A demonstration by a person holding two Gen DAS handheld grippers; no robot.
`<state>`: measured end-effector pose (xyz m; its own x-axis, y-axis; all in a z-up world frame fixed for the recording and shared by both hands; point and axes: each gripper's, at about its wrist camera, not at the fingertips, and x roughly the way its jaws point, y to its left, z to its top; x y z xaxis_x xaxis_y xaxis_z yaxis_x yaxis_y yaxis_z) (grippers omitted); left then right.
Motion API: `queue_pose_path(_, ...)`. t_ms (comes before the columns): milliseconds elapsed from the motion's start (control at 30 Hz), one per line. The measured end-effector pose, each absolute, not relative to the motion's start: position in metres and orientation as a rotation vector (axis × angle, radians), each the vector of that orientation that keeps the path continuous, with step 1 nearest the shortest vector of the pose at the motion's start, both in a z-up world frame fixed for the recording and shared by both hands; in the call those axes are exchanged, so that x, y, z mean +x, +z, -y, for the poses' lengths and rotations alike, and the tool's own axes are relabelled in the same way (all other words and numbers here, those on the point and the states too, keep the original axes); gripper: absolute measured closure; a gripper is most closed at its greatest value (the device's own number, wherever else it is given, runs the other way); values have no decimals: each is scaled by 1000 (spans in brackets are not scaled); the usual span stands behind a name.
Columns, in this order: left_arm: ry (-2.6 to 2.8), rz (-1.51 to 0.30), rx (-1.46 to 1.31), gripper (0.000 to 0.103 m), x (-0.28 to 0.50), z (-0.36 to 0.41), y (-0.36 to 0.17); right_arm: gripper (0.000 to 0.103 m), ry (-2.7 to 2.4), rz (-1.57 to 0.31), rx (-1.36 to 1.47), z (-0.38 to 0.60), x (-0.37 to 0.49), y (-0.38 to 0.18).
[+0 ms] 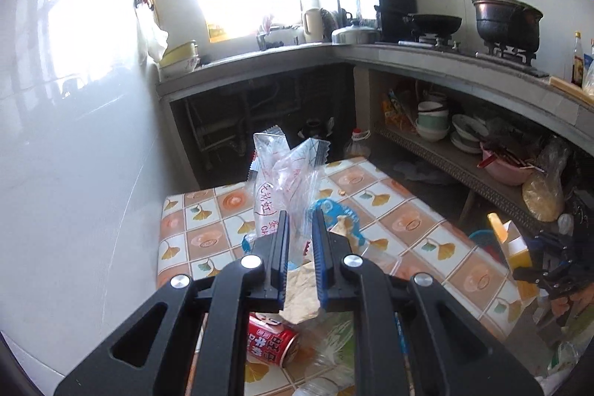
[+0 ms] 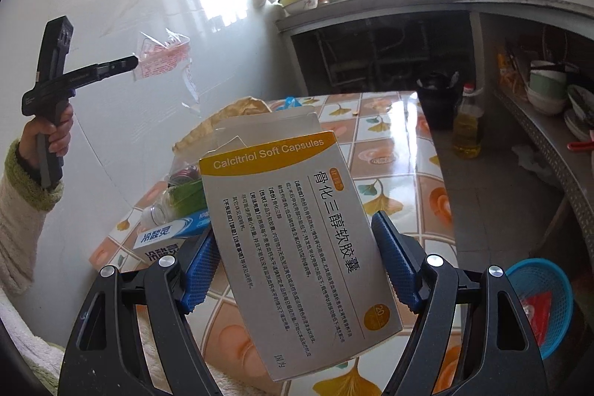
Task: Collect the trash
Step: 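Carry the medicine box and clear bag to the blue basket with both tools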
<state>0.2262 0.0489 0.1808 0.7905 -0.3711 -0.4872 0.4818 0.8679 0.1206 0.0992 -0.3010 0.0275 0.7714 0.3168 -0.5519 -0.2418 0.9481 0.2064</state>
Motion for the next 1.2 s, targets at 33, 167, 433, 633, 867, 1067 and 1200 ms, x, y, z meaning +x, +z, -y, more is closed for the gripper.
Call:
queue_pose_path(33,-478,-460,234,92,222,-46,185,30,293,-609,139,305,95,30)
queue_pose_path(167,-576,-417,175,92,202,-21,207,30,257,-575,182,320,80,37)
queue_pose_path(433,-826,-476,167,92,189,84,201,30,154,-496,233,357,37,47)
queue_pose_path(633,-992,-557,207,92,183,175,176,30,48,-482,304,402,4,39)
queue_pose_path(867,-1123,-702,289,92,179,292,119,30,-98,-493,413,457,-28,13)
queue_pose_path(1067,-1163,-949,326,92,200,383,41,29,-261,-543,548,507,-38,-23)
queue_pose_path(1200,-1141,-1117,344,92,216,426,-15,30,-345,-615,639,540,-37,-54)
